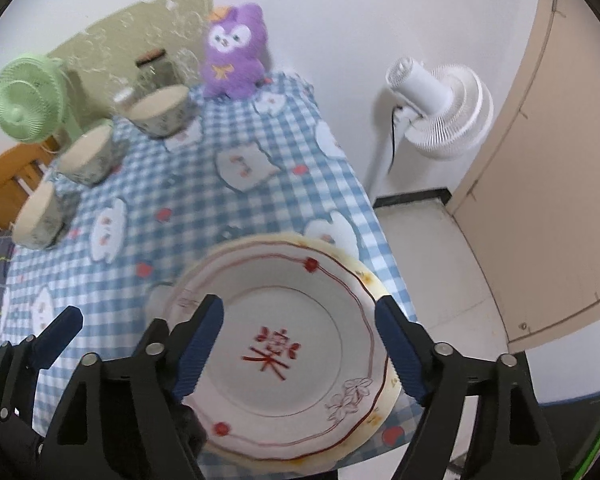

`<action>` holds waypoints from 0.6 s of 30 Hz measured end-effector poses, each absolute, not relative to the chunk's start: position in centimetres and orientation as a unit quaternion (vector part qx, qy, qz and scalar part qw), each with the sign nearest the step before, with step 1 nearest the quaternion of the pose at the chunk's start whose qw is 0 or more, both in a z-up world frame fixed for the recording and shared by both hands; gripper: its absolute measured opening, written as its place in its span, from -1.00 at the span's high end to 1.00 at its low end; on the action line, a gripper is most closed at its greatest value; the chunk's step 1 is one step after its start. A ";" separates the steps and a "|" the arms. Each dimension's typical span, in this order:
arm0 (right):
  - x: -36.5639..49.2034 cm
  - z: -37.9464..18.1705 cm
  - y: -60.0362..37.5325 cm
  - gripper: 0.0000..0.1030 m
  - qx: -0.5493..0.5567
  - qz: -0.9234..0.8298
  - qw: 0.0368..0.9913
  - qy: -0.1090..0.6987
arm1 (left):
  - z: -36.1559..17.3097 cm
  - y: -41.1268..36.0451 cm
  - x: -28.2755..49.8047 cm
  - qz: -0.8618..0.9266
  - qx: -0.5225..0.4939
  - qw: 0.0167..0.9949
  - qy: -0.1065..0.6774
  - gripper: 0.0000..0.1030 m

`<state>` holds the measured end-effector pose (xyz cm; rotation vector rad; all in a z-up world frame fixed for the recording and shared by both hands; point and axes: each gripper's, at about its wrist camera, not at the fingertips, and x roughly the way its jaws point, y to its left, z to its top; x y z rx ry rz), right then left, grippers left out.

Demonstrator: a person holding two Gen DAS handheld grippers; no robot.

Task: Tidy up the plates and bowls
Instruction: 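Lower the red-rimmed plate onto the stack and open both grippers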

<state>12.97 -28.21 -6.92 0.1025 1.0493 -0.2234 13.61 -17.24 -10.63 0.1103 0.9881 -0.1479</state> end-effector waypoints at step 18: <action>13.4 2.1 -23.3 -0.66 0.017 -0.020 0.890 0.455 | -1.9 -11.5 12.9 -0.049 0.013 0.897 0.440 -0.59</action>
